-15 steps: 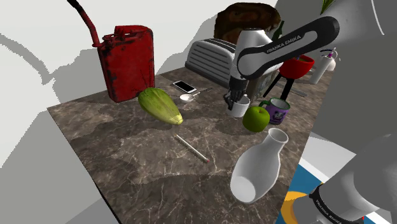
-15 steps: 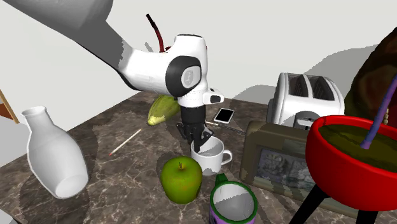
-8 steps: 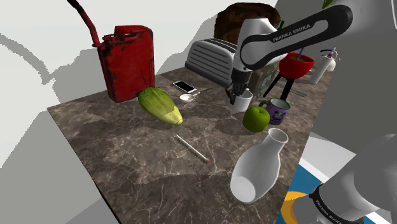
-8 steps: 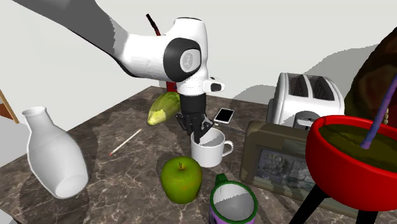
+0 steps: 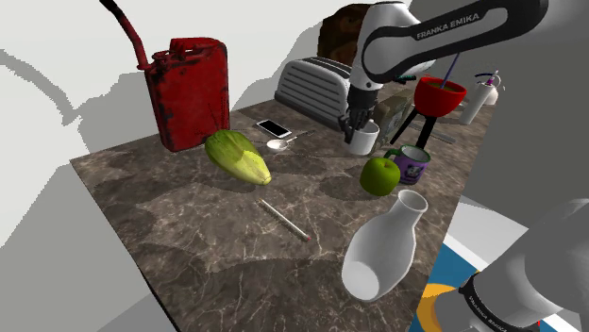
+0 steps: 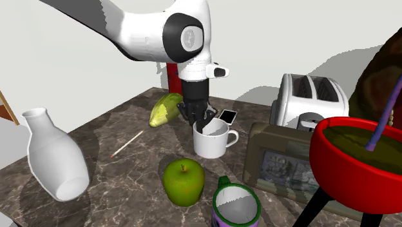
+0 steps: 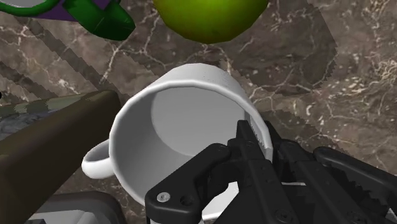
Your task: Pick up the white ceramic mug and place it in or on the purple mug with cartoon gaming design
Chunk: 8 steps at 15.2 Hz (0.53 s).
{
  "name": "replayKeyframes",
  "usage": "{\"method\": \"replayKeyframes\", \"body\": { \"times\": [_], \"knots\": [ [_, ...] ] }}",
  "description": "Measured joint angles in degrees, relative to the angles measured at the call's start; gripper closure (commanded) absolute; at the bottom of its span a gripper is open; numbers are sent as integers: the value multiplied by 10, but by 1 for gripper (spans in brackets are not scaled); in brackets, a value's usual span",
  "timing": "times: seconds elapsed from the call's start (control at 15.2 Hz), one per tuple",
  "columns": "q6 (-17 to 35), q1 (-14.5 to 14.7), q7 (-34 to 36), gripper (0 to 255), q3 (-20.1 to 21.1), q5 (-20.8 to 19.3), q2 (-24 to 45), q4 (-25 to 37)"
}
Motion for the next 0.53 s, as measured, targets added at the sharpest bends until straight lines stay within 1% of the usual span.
{"method": "replayKeyframes", "body": {
  "times": [0.53],
  "knots": [
    [-62,0,-5,255,-1,2,-23,39]
  ]
}}
